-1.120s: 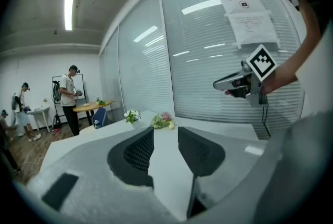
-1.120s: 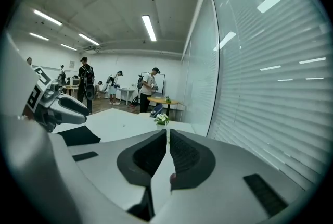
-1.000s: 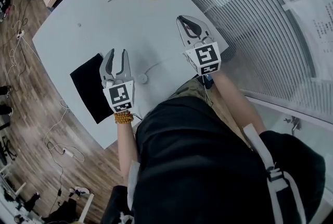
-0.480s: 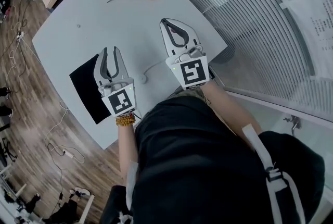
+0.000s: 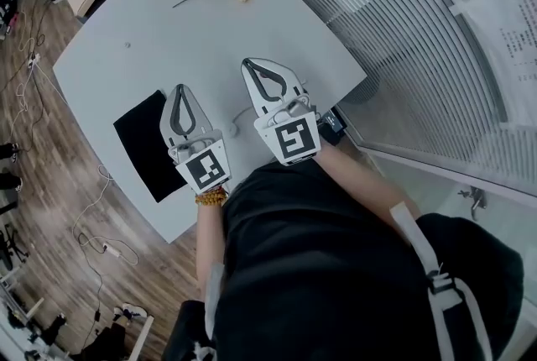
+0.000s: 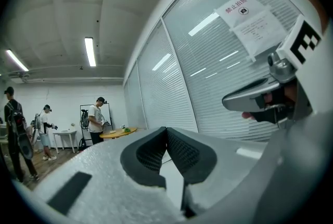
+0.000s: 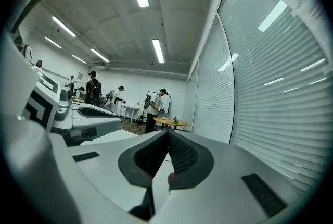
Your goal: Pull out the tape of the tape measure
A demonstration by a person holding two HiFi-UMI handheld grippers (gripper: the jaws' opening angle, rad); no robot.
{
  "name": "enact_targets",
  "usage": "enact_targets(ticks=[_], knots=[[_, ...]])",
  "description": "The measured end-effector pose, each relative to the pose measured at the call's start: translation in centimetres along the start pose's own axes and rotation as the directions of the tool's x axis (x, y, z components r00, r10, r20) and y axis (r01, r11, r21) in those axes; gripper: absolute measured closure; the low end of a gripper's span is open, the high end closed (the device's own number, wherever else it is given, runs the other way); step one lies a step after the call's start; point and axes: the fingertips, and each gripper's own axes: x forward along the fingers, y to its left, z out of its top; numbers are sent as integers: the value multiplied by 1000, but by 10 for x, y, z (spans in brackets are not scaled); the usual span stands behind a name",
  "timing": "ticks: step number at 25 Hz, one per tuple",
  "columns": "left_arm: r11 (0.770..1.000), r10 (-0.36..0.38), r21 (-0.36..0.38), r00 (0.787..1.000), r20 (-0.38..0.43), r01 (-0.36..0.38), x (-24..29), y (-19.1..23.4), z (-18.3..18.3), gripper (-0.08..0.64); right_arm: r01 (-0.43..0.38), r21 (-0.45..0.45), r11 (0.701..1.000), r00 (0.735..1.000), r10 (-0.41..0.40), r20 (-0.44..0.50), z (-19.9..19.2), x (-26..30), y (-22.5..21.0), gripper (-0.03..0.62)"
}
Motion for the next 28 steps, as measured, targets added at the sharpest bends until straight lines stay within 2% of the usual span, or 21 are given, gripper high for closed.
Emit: enact_targets(ticks=[6, 12, 20, 28], knots=[[995, -80, 51, 996, -38, 82, -1, -28, -12, 558, -8, 43, 999, 998, 11, -61, -26, -3, 10, 592], [988, -139, 52, 987, -82, 143, -3, -47, -26, 558, -51, 67, 996, 989, 60, -138, -49, -6, 27, 594], [979, -191, 44, 974, -122, 198, -7, -62, -41, 558, -86, 52, 995, 982, 94, -163, -55, -6, 40, 594], [976, -209, 37, 967, -143, 217, -8, -66, -52, 558, -103, 51, 993, 976, 111, -188, -61, -8, 41, 594]])
